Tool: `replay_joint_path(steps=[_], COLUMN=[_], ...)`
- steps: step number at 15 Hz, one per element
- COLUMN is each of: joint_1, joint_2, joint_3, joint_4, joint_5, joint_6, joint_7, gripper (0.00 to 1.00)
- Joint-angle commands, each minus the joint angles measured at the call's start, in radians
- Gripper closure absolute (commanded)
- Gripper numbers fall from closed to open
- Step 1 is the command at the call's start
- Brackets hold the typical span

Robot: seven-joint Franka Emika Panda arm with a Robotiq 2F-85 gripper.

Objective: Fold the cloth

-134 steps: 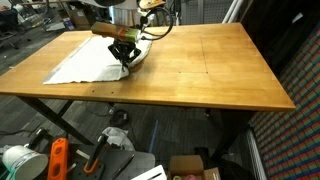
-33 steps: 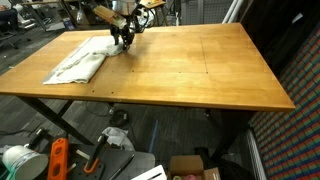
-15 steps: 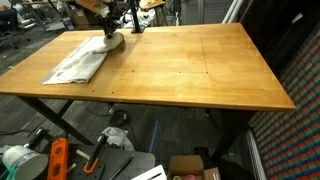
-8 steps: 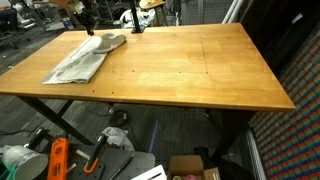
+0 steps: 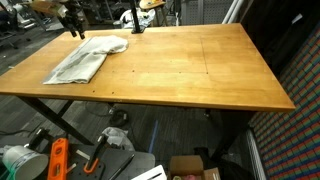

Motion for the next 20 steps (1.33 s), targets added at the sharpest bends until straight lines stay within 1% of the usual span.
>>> replay_joint_path(steps=[1,3,6,9,13,20], joint_1=[-0.063,-0.116,-0.201,-0.265,-0.313,-0.346], joint_2=[-0.028,-0.017,0.013,0.045,0.089,0.152], joint_3=[-0.013,-0.018,-0.02,-0.021,-0.01,0.019], joint_4=[0.008,0.025,0.05,0.064,0.063,0.08], joint_5=[-0.003,0.023,0.057,0.09,0.146,0.235], joint_6=[-0.047,-0.078,-0.122,-0.149,-0.125,-0.114], joint_7=[-0.035,-0.073,-0.14,-0.197,-0.245,-0.312], gripper=[0.12,0.01,0.0,0.0,0.0,0.0])
